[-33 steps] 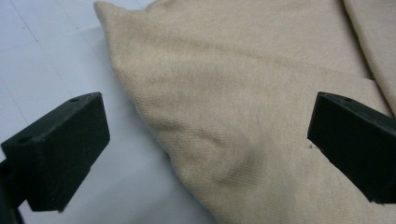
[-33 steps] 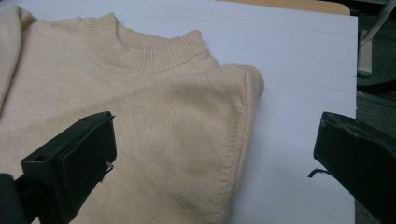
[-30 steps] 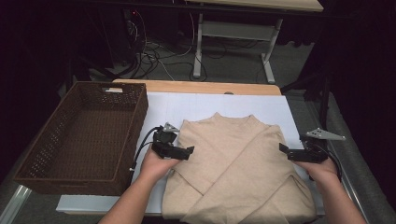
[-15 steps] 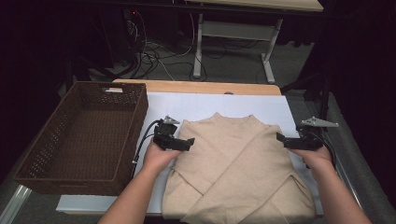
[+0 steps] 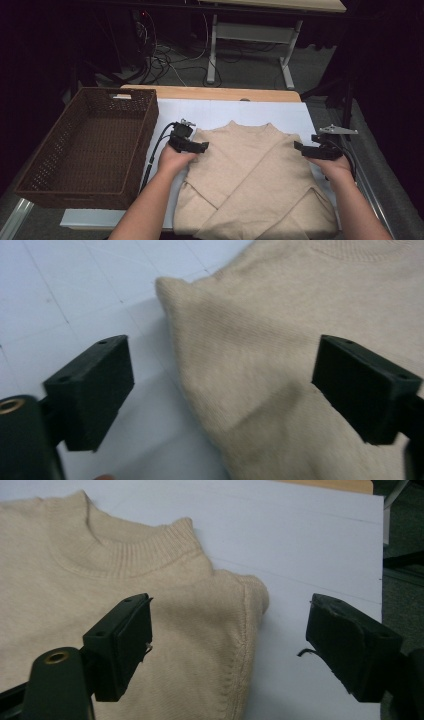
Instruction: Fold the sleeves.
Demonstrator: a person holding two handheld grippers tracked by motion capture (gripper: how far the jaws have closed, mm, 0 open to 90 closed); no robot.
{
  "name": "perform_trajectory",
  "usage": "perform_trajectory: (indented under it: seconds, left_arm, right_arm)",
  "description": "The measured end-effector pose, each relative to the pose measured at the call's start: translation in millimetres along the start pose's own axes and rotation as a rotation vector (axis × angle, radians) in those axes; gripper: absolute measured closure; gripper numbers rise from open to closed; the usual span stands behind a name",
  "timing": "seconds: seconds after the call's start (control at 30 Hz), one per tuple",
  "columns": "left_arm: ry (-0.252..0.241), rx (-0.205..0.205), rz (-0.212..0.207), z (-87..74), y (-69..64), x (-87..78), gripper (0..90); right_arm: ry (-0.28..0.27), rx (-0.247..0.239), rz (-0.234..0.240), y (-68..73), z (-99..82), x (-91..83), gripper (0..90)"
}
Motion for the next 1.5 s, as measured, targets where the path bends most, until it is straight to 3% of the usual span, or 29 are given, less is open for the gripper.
perform_trajectory:
  seconds: [0.07, 0.13, 0.3, 0.4, 0.47, 0.53, 0.6, 0.63, 0.67, 0.77, 1.0, 1.27, 1.5]
  left_arm:
    - [0.006, -0.018, 0.02, 1.0, 4.1, 3.4, 20.5]
    - [-0.007, -0.045, 0.01, 2.2, 5.8, 8.0, 25.9]
    - [0.001, -0.022, 0.077, 8.8, 6.5, 17.2, 33.5]
    - [-0.003, -0.013, 0.081, 9.5, 2.9, 19.0, 43.0]
    - [-0.001, 0.001, 0.065, 9.0, -1.0, 19.0, 54.8]
    - [0.004, 0.028, 0.077, 9.1, -3.2, 18.1, 66.6]
    - [0.011, 0.041, 0.087, 8.9, -4.1, 16.4, 72.5]
    - [0.011, 0.041, 0.087, 8.9, -4.1, 16.4, 74.1]
    - [0.014, 0.041, 0.09, 8.8, -3.9, 14.8, 74.1]
    - [0.014, 0.066, 0.1, 9.8, -2.9, 6.4, 75.8]
    - [-0.052, 0.109, 0.106, 22.5, -5.3, -11.5, 77.5]
    - [-0.079, 0.117, 0.118, 41.4, 0.9, -21.8, 77.8]
    - [-0.131, 0.155, 0.16, 89.7, 2.9, -44.0, 77.9]
  right_arm:
    - [0.02, -0.003, 0.001, -1.4, -2.4, 8.6, 23.8]
    - [0.042, -0.003, 0.011, -2.4, -4.6, 18.5, 27.9]
    - [0.083, 0.016, 0.046, -2.3, -6.6, 39.4, 35.1]
    - [0.108, 0.014, 0.045, -0.9, -10.4, 47.7, 37.7]
    - [0.101, 0.011, 0.032, -2.3, -9.5, 48.3, 46.9]
    - [0.102, 0.02, 0.03, -6.3, -9.3, 47.4, 60.1]
    - [0.099, 0.016, 0.039, -7.0, -9.3, 46.6, 72.5]
    - [0.099, 0.016, 0.039, -7.0, -9.3, 46.6, 72.5]
    - [0.095, 0.003, 0.022, -7.6, -8.3, 45.6, 77.5]
    - [0.073, -0.036, -0.018, -7.6, -4.5, 41.5, 79.8]
    - [-0.004, -0.036, -0.042, -12.5, 12.7, 28.2, 80.9]
    - [-0.066, -0.039, -0.072, -17.6, 39.8, 18.2, 81.2]
    - [-0.144, -0.073, -0.126, -25.6, 90.9, 3.1, 81.2]
Point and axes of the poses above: each handheld gripper's, and its own axes: x roughly forward along the jaws, z roughly out of its top, y roughly to its left, the point moved 8 cm from there along x, roughly forward along the jaws, and after that the axes turned 9 degrees about -z, right-handed, at the moved point
